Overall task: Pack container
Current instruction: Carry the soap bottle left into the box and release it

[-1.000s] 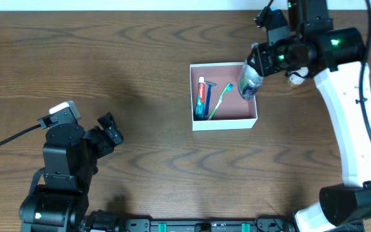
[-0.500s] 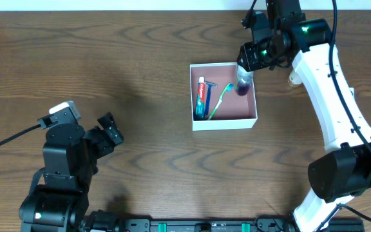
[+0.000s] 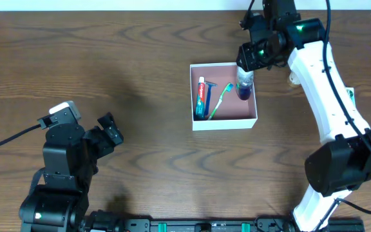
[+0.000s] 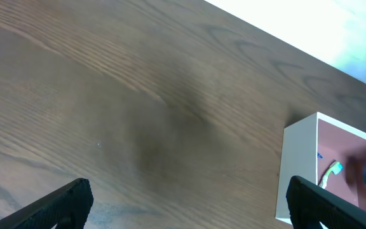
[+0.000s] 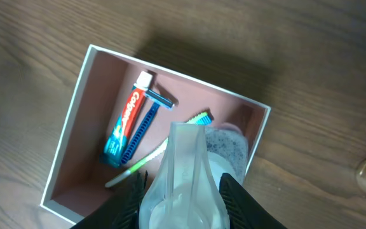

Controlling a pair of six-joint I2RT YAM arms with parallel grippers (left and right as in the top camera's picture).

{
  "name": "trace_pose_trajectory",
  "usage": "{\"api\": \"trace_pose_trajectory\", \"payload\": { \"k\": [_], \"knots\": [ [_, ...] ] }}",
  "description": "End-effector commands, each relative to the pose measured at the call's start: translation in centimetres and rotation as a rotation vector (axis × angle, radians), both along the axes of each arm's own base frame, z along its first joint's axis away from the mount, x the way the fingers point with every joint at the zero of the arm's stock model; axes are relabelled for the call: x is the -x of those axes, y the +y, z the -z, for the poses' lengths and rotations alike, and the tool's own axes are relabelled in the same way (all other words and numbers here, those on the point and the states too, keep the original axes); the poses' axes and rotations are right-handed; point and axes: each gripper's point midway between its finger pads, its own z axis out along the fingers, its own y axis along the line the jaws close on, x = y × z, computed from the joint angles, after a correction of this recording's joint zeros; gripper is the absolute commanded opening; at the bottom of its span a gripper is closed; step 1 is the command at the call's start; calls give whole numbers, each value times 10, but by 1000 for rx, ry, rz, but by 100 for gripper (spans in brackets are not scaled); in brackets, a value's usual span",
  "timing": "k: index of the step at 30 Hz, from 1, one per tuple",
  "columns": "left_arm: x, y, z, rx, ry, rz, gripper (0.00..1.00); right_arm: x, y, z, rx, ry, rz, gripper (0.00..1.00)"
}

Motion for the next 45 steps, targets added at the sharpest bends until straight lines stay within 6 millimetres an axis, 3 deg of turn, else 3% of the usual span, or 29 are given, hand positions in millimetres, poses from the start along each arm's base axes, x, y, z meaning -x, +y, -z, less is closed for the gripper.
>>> {"api": "trace_pose_trajectory", "payload": {
  "k": [1,18,30,45],
  "knots": [
    [0,2,-1,4,-3,-13,98,-8,6,-13,-15,-48,-1,36],
    [0,2,-1,4,-3,-13,98,-17,2,-14,12,-86,18,38],
    [0,2,-1,4,-3,-13,98,-26,4,12,22,-47,17,40],
    [0,2,-1,4,-3,-13,98,-29,3,8,22,-63,21,45]
  ]
}}
